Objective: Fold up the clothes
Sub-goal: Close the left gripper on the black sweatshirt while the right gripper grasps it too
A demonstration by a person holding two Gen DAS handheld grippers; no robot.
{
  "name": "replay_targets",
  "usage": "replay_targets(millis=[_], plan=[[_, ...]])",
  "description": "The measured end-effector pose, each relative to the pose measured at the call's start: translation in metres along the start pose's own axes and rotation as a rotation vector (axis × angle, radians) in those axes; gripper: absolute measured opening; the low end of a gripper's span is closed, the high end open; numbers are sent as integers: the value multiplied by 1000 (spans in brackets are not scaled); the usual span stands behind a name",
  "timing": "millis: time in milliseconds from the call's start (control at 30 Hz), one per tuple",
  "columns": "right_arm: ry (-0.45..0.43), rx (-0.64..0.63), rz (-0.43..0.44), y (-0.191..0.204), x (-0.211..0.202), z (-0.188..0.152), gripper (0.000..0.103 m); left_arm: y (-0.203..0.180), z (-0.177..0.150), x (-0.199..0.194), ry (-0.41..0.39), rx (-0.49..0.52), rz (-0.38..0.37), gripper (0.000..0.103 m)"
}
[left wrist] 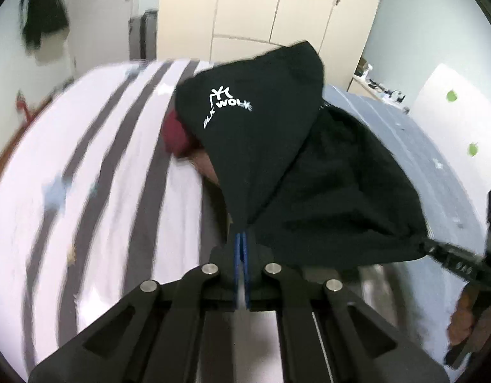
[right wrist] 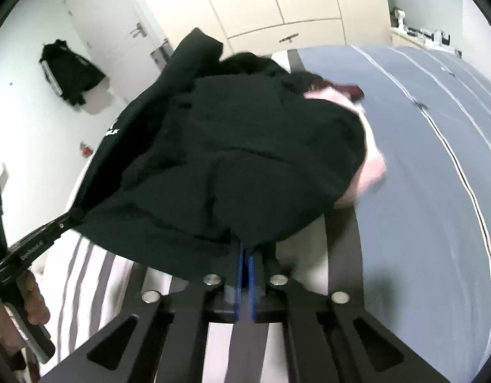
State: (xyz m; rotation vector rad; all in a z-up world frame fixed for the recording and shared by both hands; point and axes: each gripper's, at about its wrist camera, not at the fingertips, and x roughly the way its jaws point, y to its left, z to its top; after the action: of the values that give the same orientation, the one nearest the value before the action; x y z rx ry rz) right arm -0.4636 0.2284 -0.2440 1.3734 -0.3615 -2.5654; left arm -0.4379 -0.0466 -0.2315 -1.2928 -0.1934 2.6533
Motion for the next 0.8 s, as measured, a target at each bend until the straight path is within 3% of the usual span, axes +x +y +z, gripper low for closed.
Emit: replay_targets(millis=[100, 233, 300, 367, 433, 500, 533, 567, 600, 633, 667, 800], plan=[[68, -18, -11, 2, -34, -57, 2, -8, -69, -39, 80, -32, -1, 1], [191, 19, -35, -10, -53, -120, 2, -15, -147, -61, 221, -44, -6, 1], [239, 3, -52, -8, -58, -144, 2, -8, -170, -69, 261, -80, 23, 0], [252, -61, -106, -1, -68, -164, 8, 1, -174, -78, 239, -110, 48, 1], [233, -82, -128, 0, -77, -166, 8, 9, -168, -84, 201, -113, 101, 1], [180, -64, -147, -3, -83, -147, 11, 19, -145, -74, 159, -87, 151, 7], [153, -54, -157, -5, -86, -137, 19, 24, -132, -65, 147, -81, 164, 16], [125, -44, -167, -6, -88, -126, 37, 33, -118, -55, 133, -85, 168, 31], [103, -35, -174, -10, -87, -117, 46, 42, -105, -43, 119, -89, 168, 42], [83, -26, -179, -14, -83, -107, 58, 45, -92, -30, 110, -80, 173, 60], [64, -17, -185, -18, -80, -97, 58, 48, -80, -18, 100, -72, 178, 68], [76, -25, -254, -39, -24, -69, 58, 31, -32, 20, 69, -1, 80, 68]])
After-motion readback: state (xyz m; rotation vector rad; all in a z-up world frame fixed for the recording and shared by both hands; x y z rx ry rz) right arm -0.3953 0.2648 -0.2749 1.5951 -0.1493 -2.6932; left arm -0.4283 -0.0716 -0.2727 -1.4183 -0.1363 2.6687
